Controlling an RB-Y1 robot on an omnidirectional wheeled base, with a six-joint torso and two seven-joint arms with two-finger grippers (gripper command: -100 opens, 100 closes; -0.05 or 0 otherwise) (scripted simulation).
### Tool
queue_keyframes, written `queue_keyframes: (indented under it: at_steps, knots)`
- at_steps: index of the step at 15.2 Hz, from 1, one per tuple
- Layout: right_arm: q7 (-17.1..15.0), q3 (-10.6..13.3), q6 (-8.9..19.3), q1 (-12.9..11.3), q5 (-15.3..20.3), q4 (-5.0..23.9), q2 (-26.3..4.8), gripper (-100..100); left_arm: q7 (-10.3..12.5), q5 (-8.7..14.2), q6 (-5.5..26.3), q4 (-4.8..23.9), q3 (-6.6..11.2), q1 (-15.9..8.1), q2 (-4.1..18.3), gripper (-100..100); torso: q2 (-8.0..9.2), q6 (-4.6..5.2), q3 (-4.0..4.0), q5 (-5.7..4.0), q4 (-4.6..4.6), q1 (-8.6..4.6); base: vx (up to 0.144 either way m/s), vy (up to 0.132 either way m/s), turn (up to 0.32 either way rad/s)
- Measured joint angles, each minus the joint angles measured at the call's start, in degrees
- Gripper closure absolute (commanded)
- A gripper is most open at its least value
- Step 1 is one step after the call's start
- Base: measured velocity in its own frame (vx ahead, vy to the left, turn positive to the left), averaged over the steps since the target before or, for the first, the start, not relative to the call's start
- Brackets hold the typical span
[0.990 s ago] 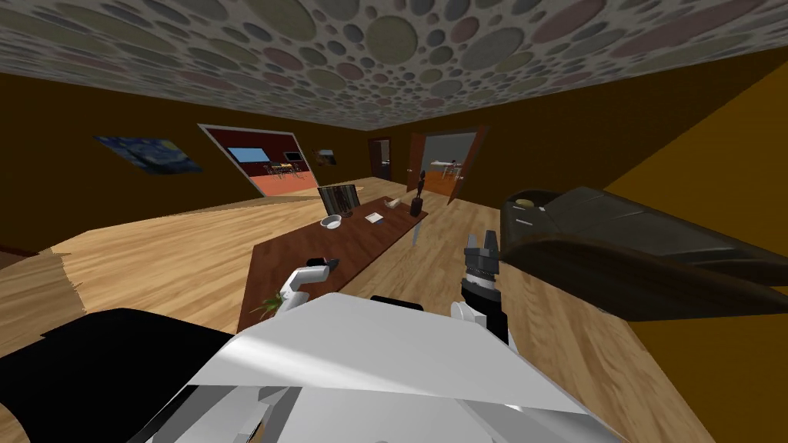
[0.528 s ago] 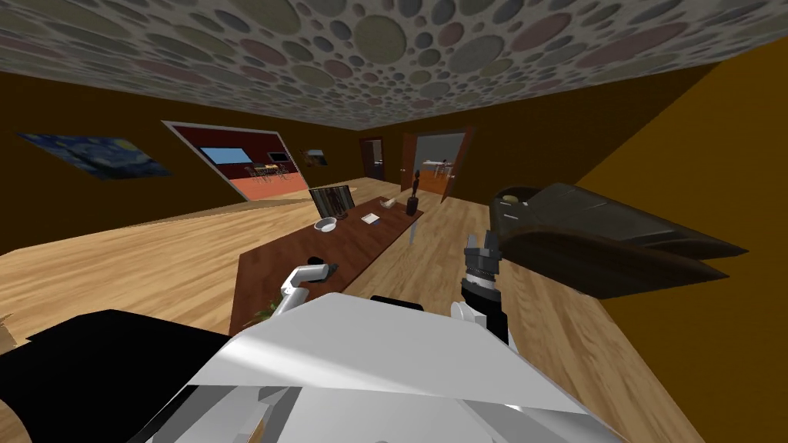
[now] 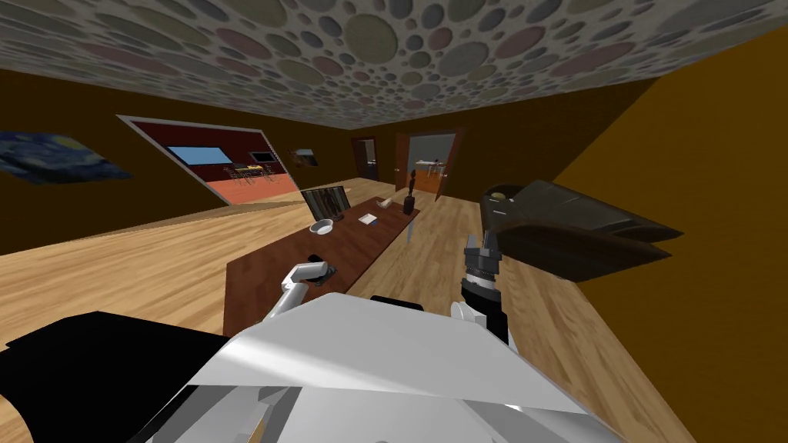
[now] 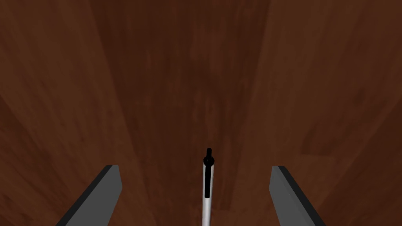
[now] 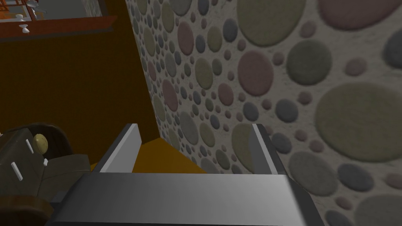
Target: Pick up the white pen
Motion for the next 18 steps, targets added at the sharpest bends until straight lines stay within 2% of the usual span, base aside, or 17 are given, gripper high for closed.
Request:
queue_keyframes:
  at_steps: [5,6,11,15,16,18]
  knots:
    - [0.0,0.0,0.0,0.0,0.0,0.0,0.0,0,1.9,-0.8,-3.5,3.3,0.5,1.0,-0.6,-100,0.0,0.03,-0.01,-0.02,-0.01,-0.11,-0.018,0.03,-0.186]
    - [0.0,0.0,0.0,0.0,0.0,0.0,0.0,0,2.1,-0.9,-3.9,3.5,0.53,1.1,-0.7,100,-0.02,0.0,-0.01,-0.03,0.0,-0.14,-0.005,0.009,-0.001]
    - [0.0,0.0,0.0,0.0,0.0,0.0,0.0,0,2.1,-0.9,-3.8,3.5,0.55,1.2,-0.6,100,-0.26,0.09,-0.16,0.1,-0.06,-0.03,0.0,-0.002,0.044]
    - [0.0,0.0,0.0,0.0,0.0,0.0,0.0,0,0.7,-0.3,-1.1,0.9,0.14,0.3,-0.2,100,-0.43,0.05,-0.26,0.08,-0.09,-0.13,0.021,-0.037,0.223]
    - [0.0,0.0,0.0,0.0,0.0,0.0,0.0,0,0.5,-0.2,-0.8,0.8,0.11,0.2,-0.1,-100,-0.41,0.08,-0.25,0.09,-0.09,-0.11,0.025,-0.017,-0.161]
    - [0.0,0.0,0.0,0.0,0.0,0.0,0.0,0,0.3,0.0,-0.6,2.6,1.05,-0.2,1.3,-100,-0.51,0.13,-0.29,0.11,-0.1,0.03,0.06,0.009,-0.224]
